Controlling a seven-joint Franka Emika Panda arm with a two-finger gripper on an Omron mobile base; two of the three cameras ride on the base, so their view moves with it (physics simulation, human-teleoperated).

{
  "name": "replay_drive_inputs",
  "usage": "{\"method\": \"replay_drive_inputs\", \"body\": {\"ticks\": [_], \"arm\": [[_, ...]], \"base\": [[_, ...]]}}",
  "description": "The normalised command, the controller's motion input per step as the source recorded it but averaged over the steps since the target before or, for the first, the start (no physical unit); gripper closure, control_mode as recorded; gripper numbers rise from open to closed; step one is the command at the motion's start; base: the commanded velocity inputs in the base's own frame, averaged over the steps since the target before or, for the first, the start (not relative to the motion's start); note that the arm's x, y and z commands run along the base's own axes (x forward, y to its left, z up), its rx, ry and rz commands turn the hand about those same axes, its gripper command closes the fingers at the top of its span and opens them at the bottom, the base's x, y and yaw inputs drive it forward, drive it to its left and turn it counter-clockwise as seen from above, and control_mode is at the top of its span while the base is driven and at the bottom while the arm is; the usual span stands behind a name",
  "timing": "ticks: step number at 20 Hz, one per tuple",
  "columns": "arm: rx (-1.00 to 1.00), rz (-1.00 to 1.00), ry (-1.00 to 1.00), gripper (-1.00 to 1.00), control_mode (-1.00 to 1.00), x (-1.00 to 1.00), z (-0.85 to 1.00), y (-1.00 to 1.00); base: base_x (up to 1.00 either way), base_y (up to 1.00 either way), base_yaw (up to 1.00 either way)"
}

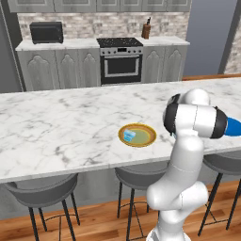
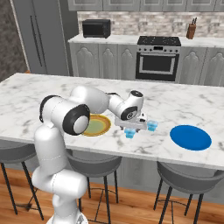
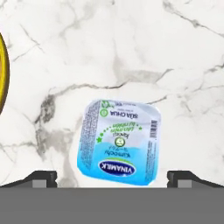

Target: Place two yogurt containers on each plate.

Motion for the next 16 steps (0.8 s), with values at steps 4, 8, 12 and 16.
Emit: {"method": "replay_drive_inputs", "body": {"ticks": [4, 8, 12, 16], "arm": [[0.00, 0.00, 0.00, -1.00, -1.00, 0.05, -0.05, 0.00], [-0.01, 0.00, 0.00, -1.00, -1.00, 0.02, -0.04, 0.00], [-0.02, 0.00, 0.00, -1.00, -1.00, 0.04, -0.05, 0.00], [-0.04, 0.00, 0.00, -1.00, -1.00, 0.04, -0.06, 0.00]], "base": [[0.00, 0.00, 0.00], [0.00, 0.00, 0.00], [0.00, 0.00, 0.00], [0.00, 0.00, 0.00]]}}
